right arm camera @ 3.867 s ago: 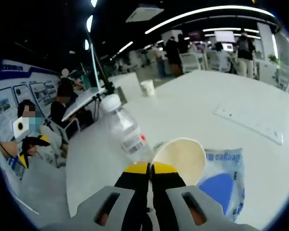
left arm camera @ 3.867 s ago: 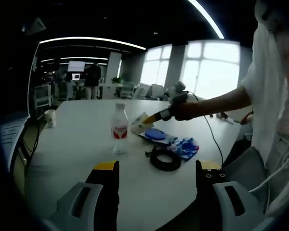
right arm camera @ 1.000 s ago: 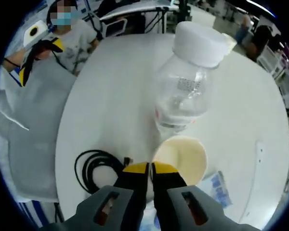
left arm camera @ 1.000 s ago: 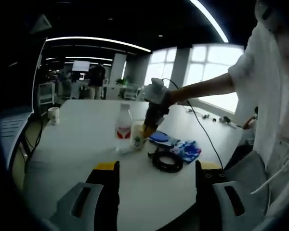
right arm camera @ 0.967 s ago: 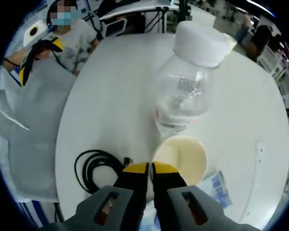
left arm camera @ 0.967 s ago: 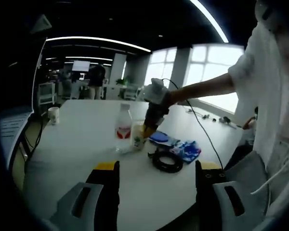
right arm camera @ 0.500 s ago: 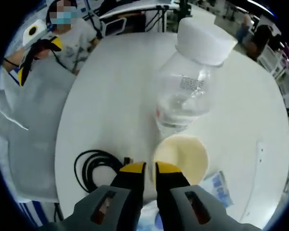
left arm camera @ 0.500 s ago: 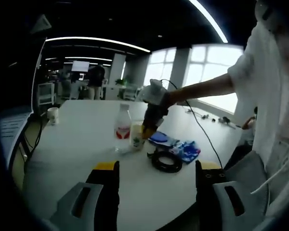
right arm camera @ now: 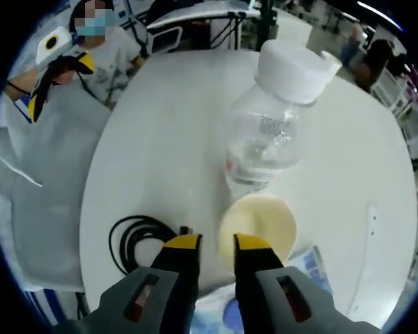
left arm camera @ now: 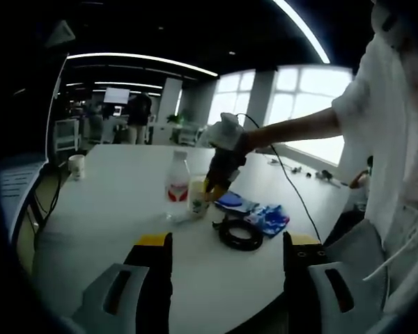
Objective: Arrange the tabletop items into an orderly group along one side of the table until the central work area is clear of visible clutter.
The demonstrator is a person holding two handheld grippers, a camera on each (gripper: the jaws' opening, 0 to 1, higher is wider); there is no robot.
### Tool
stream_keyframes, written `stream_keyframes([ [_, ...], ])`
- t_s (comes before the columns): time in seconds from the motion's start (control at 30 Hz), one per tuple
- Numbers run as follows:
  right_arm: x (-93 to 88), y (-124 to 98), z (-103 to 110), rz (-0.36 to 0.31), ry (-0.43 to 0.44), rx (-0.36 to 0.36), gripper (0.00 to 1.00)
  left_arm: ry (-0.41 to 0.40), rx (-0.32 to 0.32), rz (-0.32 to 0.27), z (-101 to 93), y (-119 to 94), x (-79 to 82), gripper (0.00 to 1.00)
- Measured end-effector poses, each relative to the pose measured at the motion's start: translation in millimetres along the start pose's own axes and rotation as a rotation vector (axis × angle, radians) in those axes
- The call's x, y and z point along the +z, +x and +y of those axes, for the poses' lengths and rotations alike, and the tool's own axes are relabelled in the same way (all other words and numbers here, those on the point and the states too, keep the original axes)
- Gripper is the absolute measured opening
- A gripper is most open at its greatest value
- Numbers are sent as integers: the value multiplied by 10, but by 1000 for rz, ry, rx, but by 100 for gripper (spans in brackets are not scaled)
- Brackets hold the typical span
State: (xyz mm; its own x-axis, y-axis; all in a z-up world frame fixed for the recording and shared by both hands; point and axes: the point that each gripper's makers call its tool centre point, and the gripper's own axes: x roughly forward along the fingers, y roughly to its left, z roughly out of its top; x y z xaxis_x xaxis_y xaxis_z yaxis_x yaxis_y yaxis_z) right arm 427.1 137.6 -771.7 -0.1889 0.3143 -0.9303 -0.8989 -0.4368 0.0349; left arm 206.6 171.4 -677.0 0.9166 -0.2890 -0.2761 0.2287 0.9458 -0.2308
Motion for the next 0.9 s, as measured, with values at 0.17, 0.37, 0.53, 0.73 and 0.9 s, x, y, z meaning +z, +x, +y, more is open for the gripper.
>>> stream_keyframes([
  [0.17,-23,-58,12,-11,12,-10,16,-5,-2,-6,-7,-1,15,61],
  [0.37,-58,-139,56,-21,33,-17,17,-16,-7,-13,-2,-3,24,61],
  [0.53,-90,-206,73,-28,42,-28,19,-21,-17,-8,-18,9,23,61],
  [0.73,-132,-267,62,-33,53,-40,23,-25,-22,-11,-26,8,31,61],
  [0.9,-176,-322,57,-35,55,-52,28,-28,-27,0,-34,20,16,62],
])
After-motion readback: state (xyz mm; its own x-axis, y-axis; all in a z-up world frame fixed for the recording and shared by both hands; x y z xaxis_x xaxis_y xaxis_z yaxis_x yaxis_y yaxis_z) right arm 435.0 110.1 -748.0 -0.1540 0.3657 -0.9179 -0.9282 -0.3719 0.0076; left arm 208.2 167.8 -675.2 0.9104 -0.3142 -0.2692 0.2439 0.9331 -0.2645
